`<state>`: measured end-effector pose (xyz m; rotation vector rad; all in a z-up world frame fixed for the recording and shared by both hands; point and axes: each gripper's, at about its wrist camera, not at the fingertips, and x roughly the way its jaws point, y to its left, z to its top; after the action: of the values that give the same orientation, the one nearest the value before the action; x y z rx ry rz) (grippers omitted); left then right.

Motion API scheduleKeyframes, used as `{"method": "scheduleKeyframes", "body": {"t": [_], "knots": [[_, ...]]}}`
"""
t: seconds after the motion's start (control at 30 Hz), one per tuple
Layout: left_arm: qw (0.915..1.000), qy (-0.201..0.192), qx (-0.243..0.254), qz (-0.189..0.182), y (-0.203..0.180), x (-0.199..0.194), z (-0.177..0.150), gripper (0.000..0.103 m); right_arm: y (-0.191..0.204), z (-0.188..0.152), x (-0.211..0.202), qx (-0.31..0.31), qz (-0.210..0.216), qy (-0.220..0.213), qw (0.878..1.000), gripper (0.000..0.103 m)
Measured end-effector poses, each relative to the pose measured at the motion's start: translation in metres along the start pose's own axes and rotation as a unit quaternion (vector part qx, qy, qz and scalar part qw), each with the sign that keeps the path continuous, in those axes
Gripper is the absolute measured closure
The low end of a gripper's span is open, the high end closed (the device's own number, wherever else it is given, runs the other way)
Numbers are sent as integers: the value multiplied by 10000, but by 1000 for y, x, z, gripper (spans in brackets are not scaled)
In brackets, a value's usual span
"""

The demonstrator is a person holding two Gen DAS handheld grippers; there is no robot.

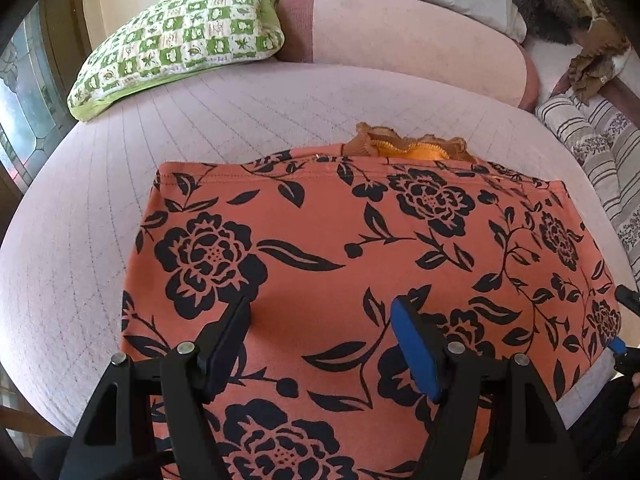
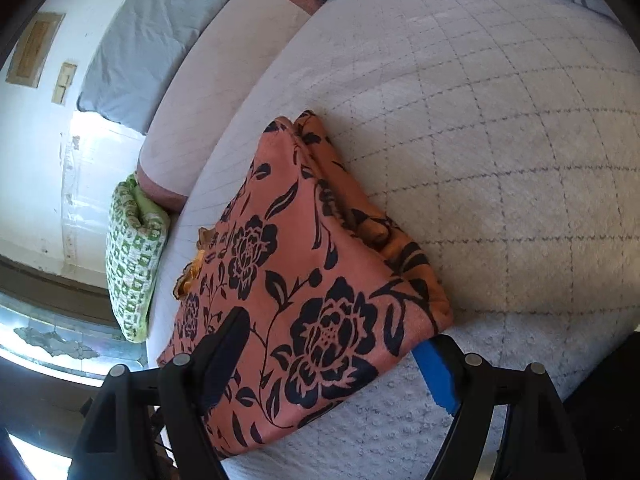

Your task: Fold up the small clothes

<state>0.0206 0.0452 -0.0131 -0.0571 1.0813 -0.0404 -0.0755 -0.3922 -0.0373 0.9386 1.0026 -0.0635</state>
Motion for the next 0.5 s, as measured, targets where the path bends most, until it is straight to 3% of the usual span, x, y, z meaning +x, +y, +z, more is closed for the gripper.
{"method": "scheduleKeyframes", "body": {"t": [0.3,0.43,0.47,0.5], "knots": [[9998,-174,-32,-62,-2,-3,5,30,0,5,4,27,-13,50,10000,20],[9996,63,208,167,-6,19,-2,28,4,4,5,-98,-153,70,9998,22],[9996,-1,208,202,-7,17,-3,26,7,4,6,-206,-222,96,9995,27],[9996,10,189,202,-7,17,-3,26,12,4,7,-346,-305,138,9988,39]]}}
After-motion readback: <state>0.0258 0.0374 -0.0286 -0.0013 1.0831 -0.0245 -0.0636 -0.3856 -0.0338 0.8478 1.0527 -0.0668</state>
